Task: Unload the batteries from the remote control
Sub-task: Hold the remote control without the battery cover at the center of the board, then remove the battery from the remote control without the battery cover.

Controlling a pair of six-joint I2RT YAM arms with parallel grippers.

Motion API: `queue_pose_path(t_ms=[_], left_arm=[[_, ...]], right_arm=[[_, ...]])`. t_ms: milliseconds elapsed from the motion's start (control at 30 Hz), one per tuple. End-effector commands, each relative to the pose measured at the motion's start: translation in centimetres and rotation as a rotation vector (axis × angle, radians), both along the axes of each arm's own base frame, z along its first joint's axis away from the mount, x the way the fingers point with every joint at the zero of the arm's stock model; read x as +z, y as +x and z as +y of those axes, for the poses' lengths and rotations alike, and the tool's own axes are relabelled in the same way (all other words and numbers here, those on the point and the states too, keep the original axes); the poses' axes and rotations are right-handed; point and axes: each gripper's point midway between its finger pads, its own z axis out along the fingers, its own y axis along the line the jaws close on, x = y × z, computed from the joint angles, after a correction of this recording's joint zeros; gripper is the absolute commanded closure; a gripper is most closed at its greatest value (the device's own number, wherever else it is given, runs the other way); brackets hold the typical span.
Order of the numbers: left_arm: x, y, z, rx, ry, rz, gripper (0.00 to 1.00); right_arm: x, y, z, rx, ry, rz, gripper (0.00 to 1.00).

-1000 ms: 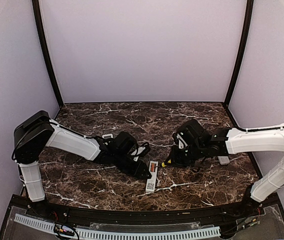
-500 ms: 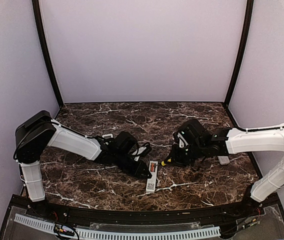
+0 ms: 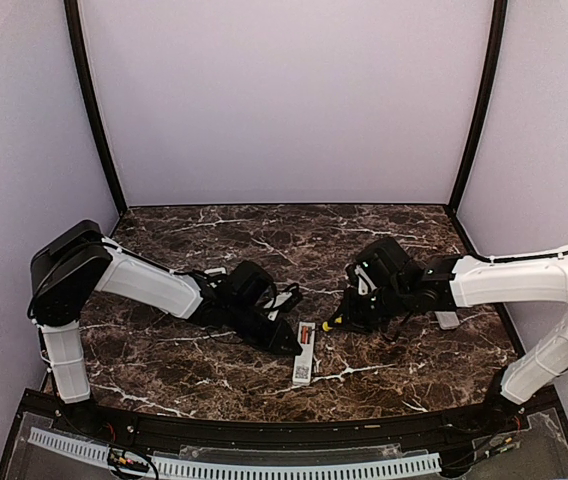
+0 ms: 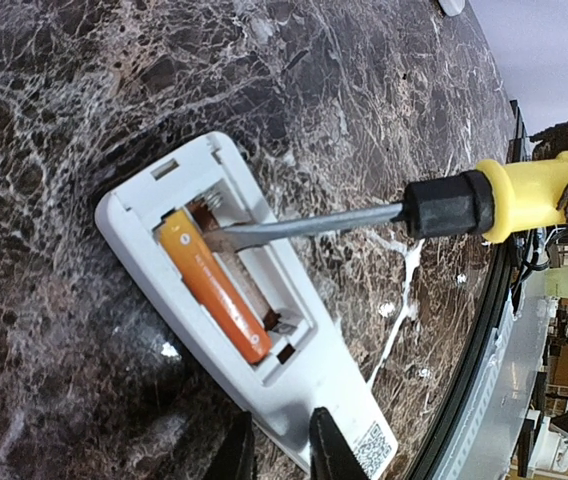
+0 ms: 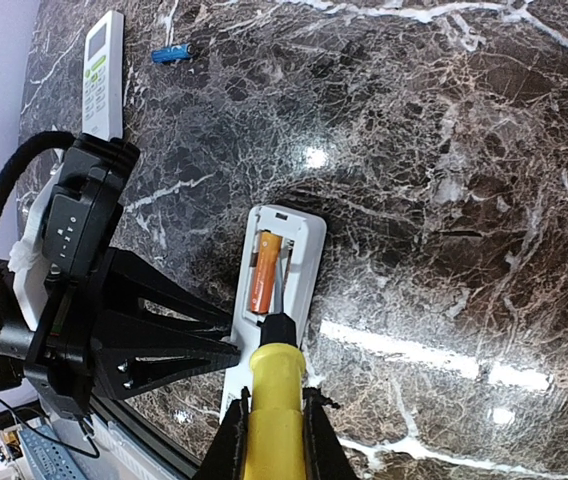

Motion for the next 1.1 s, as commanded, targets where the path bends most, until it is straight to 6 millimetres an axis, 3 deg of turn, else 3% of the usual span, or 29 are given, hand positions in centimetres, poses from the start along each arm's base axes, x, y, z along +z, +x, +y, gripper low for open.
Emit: queue_pose_path(t_ms=[0,267,700,1067], left_arm=[[-3.1,-1.2,0.8,-0.031,0.089,0.023,0.83],[-3.5,-1.2,0.9,-0.031,0.104,0.027,0.84],[-4.1,-1.1,1.2,-0.022,0.131,0.034,0.86],[-4.2,-1.0,1.2,-0.016,0.136,0.034,0.86]], right_arm=[[-1.2,0.0,1.0,0.012,0.027,0.024,1.0],[-1.3,-0.3,1.2,0.011,0.101,0.063,1.0],[-0.2,-0.4,2.2,0.025,0.301,0.109,1.0],[0.9,-0.4,2.3,0.036,0.359,0.097,1.0]])
